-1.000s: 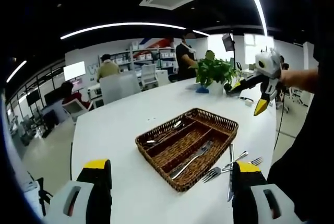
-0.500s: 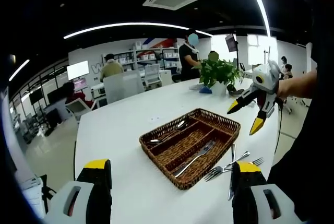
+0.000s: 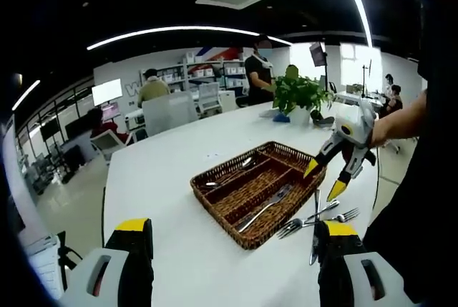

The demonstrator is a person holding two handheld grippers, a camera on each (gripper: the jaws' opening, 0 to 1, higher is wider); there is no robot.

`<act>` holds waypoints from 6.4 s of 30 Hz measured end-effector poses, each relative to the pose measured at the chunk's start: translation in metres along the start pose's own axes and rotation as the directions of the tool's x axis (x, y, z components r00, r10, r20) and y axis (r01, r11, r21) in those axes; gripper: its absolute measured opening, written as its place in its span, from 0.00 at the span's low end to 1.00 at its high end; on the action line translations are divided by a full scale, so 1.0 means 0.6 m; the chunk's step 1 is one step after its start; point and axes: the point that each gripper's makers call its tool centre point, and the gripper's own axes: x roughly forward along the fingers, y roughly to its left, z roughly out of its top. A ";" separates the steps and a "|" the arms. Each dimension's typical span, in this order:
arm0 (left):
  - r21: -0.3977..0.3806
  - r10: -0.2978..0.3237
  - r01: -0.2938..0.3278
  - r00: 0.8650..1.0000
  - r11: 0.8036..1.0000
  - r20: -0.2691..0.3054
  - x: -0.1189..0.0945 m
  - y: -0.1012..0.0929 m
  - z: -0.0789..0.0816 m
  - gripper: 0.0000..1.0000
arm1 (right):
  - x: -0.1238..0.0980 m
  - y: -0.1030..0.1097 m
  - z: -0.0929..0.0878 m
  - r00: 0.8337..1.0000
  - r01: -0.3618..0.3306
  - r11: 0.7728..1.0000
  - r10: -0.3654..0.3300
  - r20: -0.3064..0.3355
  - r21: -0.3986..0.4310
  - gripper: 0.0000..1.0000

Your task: Arrange the knives, forks, and spoons in their matching storage slots by inserting each utensil handle-first until every utensil is classified and aligned in the correct compartment

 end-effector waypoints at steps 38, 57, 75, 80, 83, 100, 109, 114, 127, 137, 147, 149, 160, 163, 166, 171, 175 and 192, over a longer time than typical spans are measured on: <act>-0.022 0.014 -0.015 1.000 1.000 -0.016 -0.015 -0.003 -0.007 1.00 | 0.100 0.024 -0.067 0.997 -0.041 0.999 0.040 -0.061 -0.021 0.08; -0.022 -0.001 0.000 1.000 1.000 -0.012 -0.001 -0.008 0.000 1.00 | 0.112 0.018 -0.055 0.997 -0.076 0.997 0.075 -0.036 -0.026 0.01; -0.001 -0.028 0.028 1.000 1.000 0.004 0.011 -0.019 0.007 1.00 | 0.071 0.037 -0.044 0.985 -0.117 0.988 0.103 -0.135 -0.101 0.00; 0.003 -0.038 0.038 0.999 0.999 0.005 0.014 -0.023 0.003 1.00 | 0.048 0.033 -0.025 0.987 -0.114 0.988 0.101 -0.129 -0.101 0.00; 0.006 -0.044 0.044 0.999 0.999 0.010 0.013 -0.026 0.004 1.00 | 0.034 0.027 -0.014 0.987 -0.110 0.988 0.095 -0.133 -0.113 0.00; 0.027 -0.062 0.062 0.998 0.998 0.016 0.007 -0.037 0.014 1.00 | -0.094 0.006 0.100 0.991 -0.094 0.978 0.075 -0.108 -0.187 0.00; 0.039 -0.077 0.077 0.997 0.996 0.017 0.014 -0.040 0.021 1.00 | -0.134 -0.017 0.141 0.992 -0.053 0.973 0.025 -0.122 -0.226 0.00; 0.043 -0.089 0.089 0.996 0.995 0.007 0.024 -0.043 0.022 1.00 | -0.128 -0.033 0.133 0.991 -0.036 0.977 0.007 -0.136 -0.211 0.00; 0.031 -0.072 0.071 0.997 0.997 0.019 0.016 -0.043 0.024 1.00 | -0.140 -0.035 0.125 0.983 0.016 0.976 -0.054 -0.174 -0.216 0.00; 0.028 -0.066 0.065 0.997 0.997 0.033 0.012 -0.046 0.026 1.00 | -0.160 -0.038 0.135 0.977 0.033 0.974 -0.079 -0.198 -0.225 0.00; 0.016 -0.056 0.056 0.998 0.998 0.036 0.001 -0.044 0.020 1.00 | -0.161 -0.045 0.137 0.970 0.028 0.973 -0.082 -0.230 -0.229 0.00; 0.014 -0.054 0.054 0.998 0.998 0.035 0.000 -0.042 0.016 1.00 | -0.159 -0.048 0.139 0.967 0.020 0.972 -0.078 -0.242 -0.234 0.00; -0.003 -0.041 0.041 0.998 0.999 0.051 -0.010 -0.040 0.016 1.00 | -0.145 -0.081 0.149 0.944 -0.020 0.969 -0.063 -0.324 -0.247 0.00; -0.007 -0.037 0.038 0.998 0.999 0.049 -0.011 -0.038 0.012 1.00 | -0.139 -0.090 0.152 0.941 -0.025 0.967 -0.062 -0.333 -0.253 0.00; -0.013 -0.036 0.037 0.998 0.999 0.048 -0.011 -0.036 0.008 1.00 | -0.132 -0.100 0.154 0.937 -0.033 0.966 -0.060 -0.344 -0.256 0.00; -0.019 -0.036 0.037 0.998 0.999 0.047 -0.011 -0.036 0.005 1.00 | -0.120 -0.118 0.155 0.923 -0.061 0.959 -0.052 -0.382 -0.278 0.00; -0.022 -0.037 0.038 0.998 0.999 0.047 -0.009 -0.034 0.003 1.00 | -0.113 -0.137 0.163 0.913 -0.069 0.953 -0.058 -0.404 -0.294 0.00; -0.026 -0.040 0.041 0.998 0.999 0.045 -0.012 -0.023 -0.005 1.00 | -0.063 -0.214 0.170 0.859 -0.090 0.977 -0.021 -0.511 -0.193 0.00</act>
